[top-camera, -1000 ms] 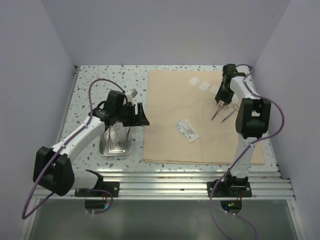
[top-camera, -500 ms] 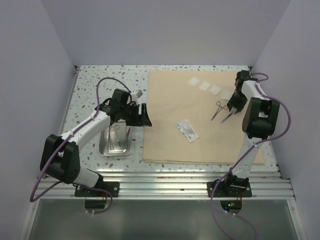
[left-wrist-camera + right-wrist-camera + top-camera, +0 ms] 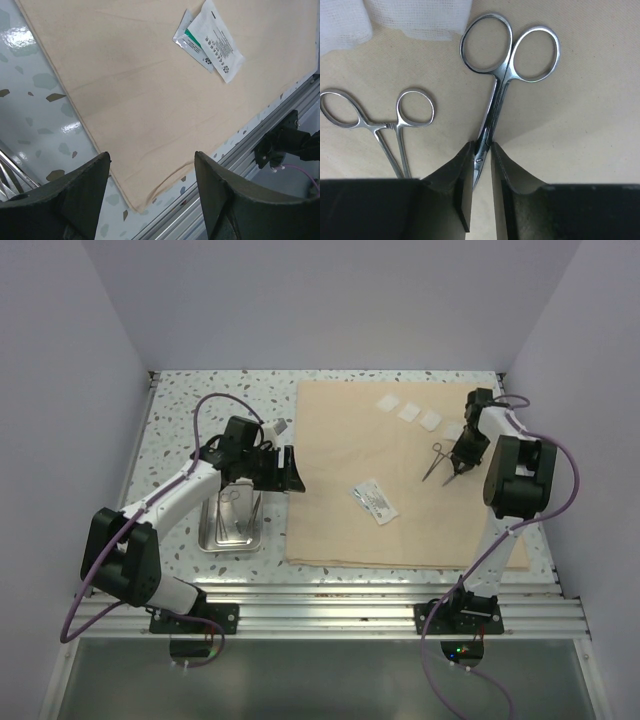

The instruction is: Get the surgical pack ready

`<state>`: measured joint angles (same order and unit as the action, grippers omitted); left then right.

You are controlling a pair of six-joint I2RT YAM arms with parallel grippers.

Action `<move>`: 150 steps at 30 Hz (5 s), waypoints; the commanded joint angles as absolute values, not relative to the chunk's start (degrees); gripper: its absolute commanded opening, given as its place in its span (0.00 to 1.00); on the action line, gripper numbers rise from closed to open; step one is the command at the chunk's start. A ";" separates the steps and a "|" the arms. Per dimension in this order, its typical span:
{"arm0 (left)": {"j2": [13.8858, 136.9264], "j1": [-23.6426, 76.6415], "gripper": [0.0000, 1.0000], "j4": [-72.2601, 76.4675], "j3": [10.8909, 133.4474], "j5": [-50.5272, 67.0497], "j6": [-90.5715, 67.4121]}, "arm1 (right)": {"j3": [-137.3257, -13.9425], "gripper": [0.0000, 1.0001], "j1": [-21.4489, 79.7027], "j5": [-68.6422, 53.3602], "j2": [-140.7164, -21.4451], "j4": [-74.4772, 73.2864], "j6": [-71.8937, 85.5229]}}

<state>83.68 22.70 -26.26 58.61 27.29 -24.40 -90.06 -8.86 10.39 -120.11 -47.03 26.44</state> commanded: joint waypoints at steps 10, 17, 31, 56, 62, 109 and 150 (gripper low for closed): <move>82.00 22.94 0.74 -24.78 60.64 28.92 -24.96 | -90.53 0.00 -8.70 10.72 -116.46 -50.26 27.95; 81.91 22.94 0.75 -22.33 60.21 32.07 -28.73 | -80.80 0.00 -8.53 3.79 -105.48 -47.90 30.41; 84.55 29.61 0.80 -7.57 58.71 37.88 -41.65 | -70.05 0.00 4.38 -7.38 -89.21 -44.39 36.64; 98.52 39.64 0.57 8.52 61.87 40.08 -53.26 | -75.32 0.00 25.84 -11.95 -84.90 -43.06 46.32; 100.63 39.55 0.30 9.58 63.63 41.04 -53.61 | -75.15 0.00 27.07 -11.95 -84.99 -43.16 46.49; 77.43 14.15 0.51 -40.34 47.81 2.46 -30.32 | -100.72 0.57 1.76 14.57 -120.85 -53.00 28.83; 77.96 14.15 0.53 -40.96 55.81 8.70 -26.37 | -101.17 0.24 0.18 11.96 -128.50 -48.35 29.79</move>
